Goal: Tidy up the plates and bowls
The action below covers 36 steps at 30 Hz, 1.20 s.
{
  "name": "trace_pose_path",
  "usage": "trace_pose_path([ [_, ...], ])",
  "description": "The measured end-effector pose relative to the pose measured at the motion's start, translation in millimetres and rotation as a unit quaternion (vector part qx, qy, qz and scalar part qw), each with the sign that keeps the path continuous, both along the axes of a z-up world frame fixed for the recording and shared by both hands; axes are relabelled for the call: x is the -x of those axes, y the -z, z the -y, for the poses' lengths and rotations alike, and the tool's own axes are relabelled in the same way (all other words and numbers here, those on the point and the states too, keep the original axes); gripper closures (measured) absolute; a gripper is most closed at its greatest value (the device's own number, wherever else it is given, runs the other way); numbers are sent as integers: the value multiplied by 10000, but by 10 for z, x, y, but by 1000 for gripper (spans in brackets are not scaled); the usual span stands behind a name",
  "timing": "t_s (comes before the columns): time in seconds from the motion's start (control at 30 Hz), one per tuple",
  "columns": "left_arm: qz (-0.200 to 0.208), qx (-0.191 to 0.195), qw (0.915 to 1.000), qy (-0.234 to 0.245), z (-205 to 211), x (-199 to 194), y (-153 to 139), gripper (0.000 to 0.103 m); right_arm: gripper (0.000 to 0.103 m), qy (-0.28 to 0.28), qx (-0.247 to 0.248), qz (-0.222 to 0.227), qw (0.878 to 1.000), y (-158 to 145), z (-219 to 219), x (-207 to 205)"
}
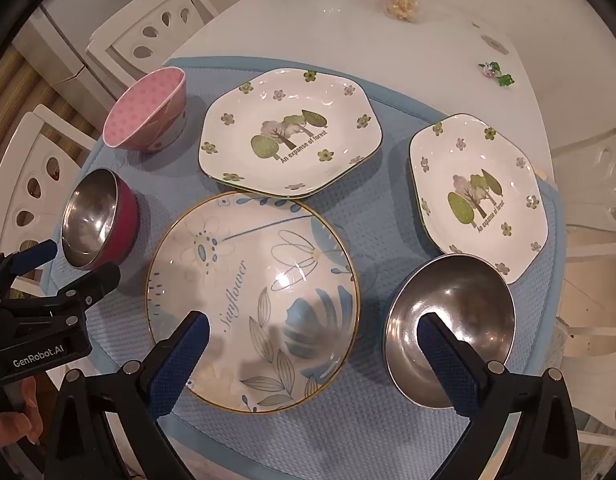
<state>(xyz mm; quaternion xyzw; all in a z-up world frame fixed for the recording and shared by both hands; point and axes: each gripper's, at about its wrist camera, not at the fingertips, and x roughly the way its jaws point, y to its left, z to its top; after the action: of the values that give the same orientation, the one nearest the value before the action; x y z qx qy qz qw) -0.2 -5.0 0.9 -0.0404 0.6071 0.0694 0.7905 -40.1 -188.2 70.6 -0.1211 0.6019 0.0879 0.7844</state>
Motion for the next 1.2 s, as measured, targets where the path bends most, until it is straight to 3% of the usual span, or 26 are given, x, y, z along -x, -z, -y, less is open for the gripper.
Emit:
trace_pose_path([
  [1.2, 76, -89, 9999, 58, 47, 49, -56, 1, 0, -117, -176, 49, 9998, -58, -31, 35],
])
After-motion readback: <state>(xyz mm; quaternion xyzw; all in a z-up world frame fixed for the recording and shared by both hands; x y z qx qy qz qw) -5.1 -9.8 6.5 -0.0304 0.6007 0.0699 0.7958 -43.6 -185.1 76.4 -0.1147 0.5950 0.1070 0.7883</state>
